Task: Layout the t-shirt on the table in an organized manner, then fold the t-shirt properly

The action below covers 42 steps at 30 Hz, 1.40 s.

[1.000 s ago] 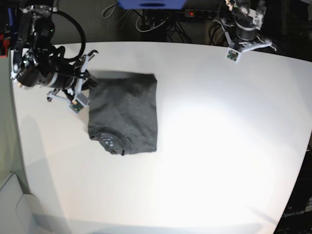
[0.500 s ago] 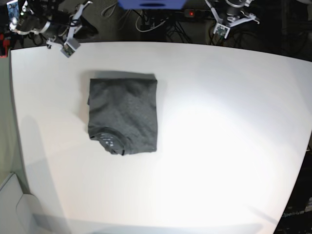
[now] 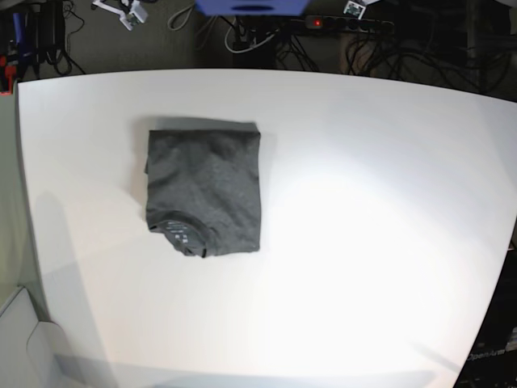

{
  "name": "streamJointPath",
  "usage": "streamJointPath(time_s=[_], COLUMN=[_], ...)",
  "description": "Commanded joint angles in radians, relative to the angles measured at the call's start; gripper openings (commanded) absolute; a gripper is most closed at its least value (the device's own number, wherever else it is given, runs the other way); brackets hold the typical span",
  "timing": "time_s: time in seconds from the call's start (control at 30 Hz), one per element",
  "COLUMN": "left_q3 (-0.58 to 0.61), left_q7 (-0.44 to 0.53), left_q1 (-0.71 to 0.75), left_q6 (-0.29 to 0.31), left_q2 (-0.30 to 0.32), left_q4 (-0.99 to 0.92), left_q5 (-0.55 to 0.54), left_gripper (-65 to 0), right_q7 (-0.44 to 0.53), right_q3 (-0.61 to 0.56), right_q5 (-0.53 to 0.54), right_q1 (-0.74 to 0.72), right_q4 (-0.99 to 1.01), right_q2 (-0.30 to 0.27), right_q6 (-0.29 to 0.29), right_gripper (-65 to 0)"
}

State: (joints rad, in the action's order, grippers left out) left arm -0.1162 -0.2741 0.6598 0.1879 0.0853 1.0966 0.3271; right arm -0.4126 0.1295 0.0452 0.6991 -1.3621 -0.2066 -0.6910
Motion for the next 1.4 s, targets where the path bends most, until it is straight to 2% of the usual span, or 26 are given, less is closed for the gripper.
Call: streamJointPath(time_s=[0.0,0.1,0.3,0.4,0.5,0.57,0.67,0.7,0.77,0.87,1.1,1.37], left_q3=[0.033,0.079,0.074,0.083,0.082,0.079,0.077,0.080,0.082,0.082,0.080,0.074], left_q7=[0.040,0.089,0.095,0.126,0.189,0.230,0.267,0.272,0.269,0.270,0.273,0.276], left_q1=[0.008,-0.084,-0.328,-0.458,-0.545,-0.573,-0.584,-0.590,-0.595,-0.596,-0.596,-0.596], left_q6=[-0.026,-0.080,-0.084,-0.084,-0.084,-0.084,-0.084,-0.087,-0.089,-0.090,-0.090,-0.090], left_q2=[0.011,0.018,-0.015,-0.015,-0.015,-0.014,-0.019,-0.020,-0.023,-0.025,-0.023,-0.037], left_q4=[-0.059,-0.237,-0.612,-0.801,-0.930,-0.968,-0.979,-0.982,-0.987,-0.988,-0.988,-0.988], left_q5=[-0.001,-0.003,-0.023,-0.121,-0.193,-0.224,-0.259,-0.263,-0.257,-0.254,-0.260,-0.265], left_gripper=[-65.0,-65.0,-65.0,-64.9,-64.8,-64.8,-64.8,-64.8,-64.8,-64.8,-64.7,-64.7], right_q7=[0.036,0.139,0.380,0.568,0.728,0.769,0.782,0.782,0.779,0.779,0.779,0.771], right_q3=[-0.004,-0.026,-0.067,-0.098,-0.112,-0.110,-0.106,-0.107,-0.109,-0.104,-0.110,-0.113], right_q5=[-0.012,-0.041,-0.044,-0.044,-0.044,-0.044,-0.044,-0.044,-0.044,-0.043,-0.041,-0.041], right_q1=[-0.015,-0.095,-0.335,-0.474,-0.553,-0.560,-0.568,-0.568,-0.574,-0.576,-0.572,-0.551], right_q4=[0.059,0.257,0.783,1.088,1.245,1.257,1.226,1.211,1.200,1.197,1.200,1.202], right_q2=[0.006,0.034,0.069,0.088,0.123,0.152,0.206,0.221,0.252,0.270,0.284,0.232], right_q6=[-0.007,-0.007,-0.006,0.170,0.344,0.452,0.649,0.698,0.759,0.787,0.784,0.784], right_gripper=[-65.0,-65.0,-65.0,-65.0,-65.0,-65.0,-65.0,-65.0,-65.0,-65.0,-65.0,-65.0])
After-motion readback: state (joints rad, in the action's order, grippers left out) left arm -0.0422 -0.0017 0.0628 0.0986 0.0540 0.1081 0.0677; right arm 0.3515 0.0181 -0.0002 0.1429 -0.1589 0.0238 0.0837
